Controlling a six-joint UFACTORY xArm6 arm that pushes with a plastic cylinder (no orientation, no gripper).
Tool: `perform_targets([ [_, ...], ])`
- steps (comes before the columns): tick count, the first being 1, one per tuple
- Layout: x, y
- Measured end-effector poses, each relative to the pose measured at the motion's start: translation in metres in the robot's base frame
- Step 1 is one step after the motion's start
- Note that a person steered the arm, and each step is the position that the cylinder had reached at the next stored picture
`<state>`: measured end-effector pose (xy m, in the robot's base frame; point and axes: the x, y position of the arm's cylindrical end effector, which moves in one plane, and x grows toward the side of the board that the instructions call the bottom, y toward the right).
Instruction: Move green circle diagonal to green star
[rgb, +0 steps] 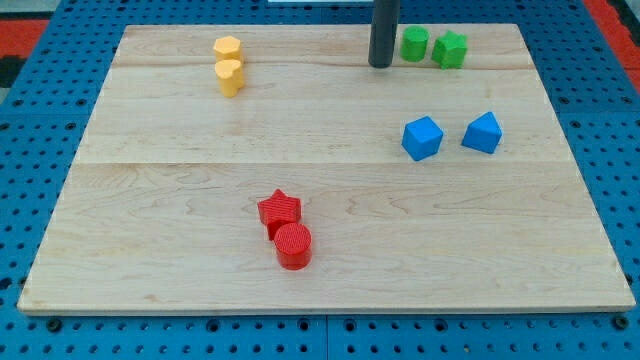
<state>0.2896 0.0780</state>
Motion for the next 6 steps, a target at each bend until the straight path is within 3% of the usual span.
perform_targets([
  [1, 0.027, 0.032],
  [2, 0.013, 0.110],
  [3, -0.036, 0.179],
  [4, -0.059, 0.159],
  [6, -0.053, 0.029],
])
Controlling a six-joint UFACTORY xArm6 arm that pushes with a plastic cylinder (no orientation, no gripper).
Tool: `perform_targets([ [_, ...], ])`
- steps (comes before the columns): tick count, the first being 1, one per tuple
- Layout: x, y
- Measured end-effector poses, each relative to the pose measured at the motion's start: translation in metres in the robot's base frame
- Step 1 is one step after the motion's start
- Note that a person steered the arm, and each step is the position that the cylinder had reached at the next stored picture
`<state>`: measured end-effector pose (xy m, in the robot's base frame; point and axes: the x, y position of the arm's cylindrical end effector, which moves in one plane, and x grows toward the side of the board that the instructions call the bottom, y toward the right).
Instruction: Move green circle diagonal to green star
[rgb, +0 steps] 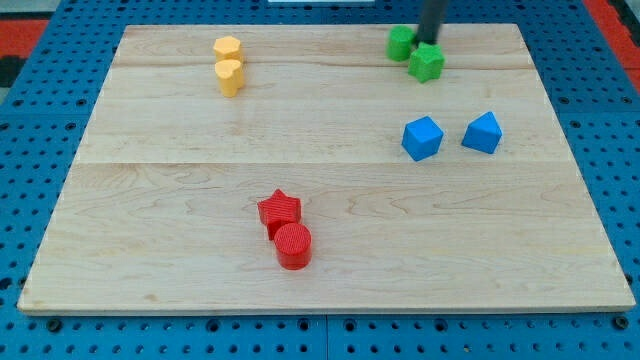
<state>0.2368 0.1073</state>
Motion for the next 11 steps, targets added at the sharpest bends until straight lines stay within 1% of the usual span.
perform_targets([
  [1, -0.011, -0.022],
  [2, -0.012, -0.034],
  [3, -0.021, 0.019],
  [4, -0.021, -0.030],
  [5, -0.021, -0.108],
  [7, -0.037, -0.121],
  [8, -0.036, -0.130],
  [9, -0.013, -0.146],
  [10, 0.004, -0.149],
  [11, -0.023, -0.141],
])
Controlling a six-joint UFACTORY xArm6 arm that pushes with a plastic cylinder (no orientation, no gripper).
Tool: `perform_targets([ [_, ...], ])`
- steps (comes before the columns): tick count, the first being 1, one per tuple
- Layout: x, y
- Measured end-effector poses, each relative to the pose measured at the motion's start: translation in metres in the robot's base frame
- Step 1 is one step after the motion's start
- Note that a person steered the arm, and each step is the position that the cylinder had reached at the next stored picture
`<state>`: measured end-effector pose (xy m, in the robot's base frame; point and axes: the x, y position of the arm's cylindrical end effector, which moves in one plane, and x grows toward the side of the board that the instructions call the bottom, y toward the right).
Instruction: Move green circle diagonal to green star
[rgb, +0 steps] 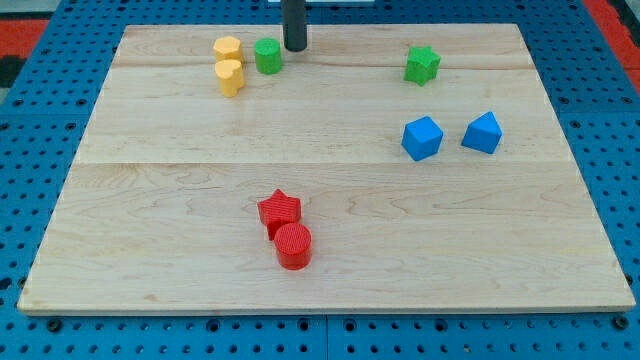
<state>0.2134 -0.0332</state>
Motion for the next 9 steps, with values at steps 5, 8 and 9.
perform_targets([
  [5, 0.044, -0.038],
  [8, 0.107, -0.019],
  [9, 0.109, 0.068],
])
